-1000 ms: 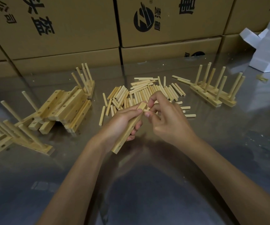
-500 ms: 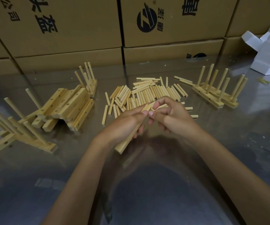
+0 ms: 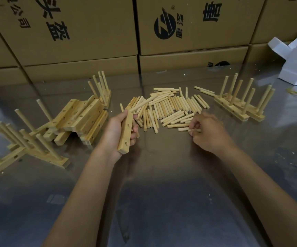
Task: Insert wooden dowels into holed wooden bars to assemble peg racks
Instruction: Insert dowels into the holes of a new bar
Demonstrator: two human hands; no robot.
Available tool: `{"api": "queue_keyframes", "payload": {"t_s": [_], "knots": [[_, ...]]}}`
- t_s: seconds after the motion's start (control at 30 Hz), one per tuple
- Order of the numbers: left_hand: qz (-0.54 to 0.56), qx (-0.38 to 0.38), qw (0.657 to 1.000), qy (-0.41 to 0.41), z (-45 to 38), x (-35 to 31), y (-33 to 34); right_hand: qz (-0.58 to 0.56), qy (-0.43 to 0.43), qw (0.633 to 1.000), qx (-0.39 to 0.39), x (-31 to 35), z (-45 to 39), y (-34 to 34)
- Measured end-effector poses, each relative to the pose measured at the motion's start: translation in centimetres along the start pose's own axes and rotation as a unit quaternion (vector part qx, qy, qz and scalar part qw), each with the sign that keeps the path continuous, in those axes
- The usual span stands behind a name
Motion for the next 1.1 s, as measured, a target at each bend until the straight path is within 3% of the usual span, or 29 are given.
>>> {"api": "queue_keyframes", "payload": {"t_s": [0.1, 0.23, 0.43, 0.57, 0.67, 0.87, 1.1], "knots": [[0.009, -0.001, 1.0, -0.005, 0.0, 0.2, 0.0, -0.06, 0.017, 0.998, 0.026, -0.8, 0.0, 0.3], [0.024, 0.008, 1.0, -0.007, 0.3, 0.4, 0.5, -0.067, -0.039, 0.996, 0.036, 1.6, 0.5, 0.2], [0.0, 0.044, 0.999, -0.004, 0.8, 0.8, 2.6, -0.329, -0.146, 0.932, 0.037, 9.4, 3.3, 0.0], [-0.034, 0.078, 0.996, -0.013, 1.1, 1.5, 4.5, -0.231, -0.202, 0.951, -0.033, 11.1, 4.3, -0.9], [-0.072, 0.076, 0.994, -0.018, 1.2, 2.1, 5.4, -0.239, -0.205, 0.947, -0.059, 11.0, 4.4, -1.6], [-0.187, 0.045, 0.981, -0.015, 1.0, 2.7, 5.2, -0.223, -0.219, 0.949, -0.034, 11.0, 4.3, -1.6], [-0.209, 0.056, 0.976, -0.021, 0.6, 3.7, 5.7, -0.307, -0.136, 0.942, 0.026, 8.9, 3.2, 0.3]]}}
Point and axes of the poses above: each hand's wrist, its own z-axis away from the middle knuckle, its own y-axis out of the palm, x = y × z, the point moved 10 cm from there along -z, towards the middle knuckle, and after that the axes turned 3 degrees about -y, right-handed, at the moved point
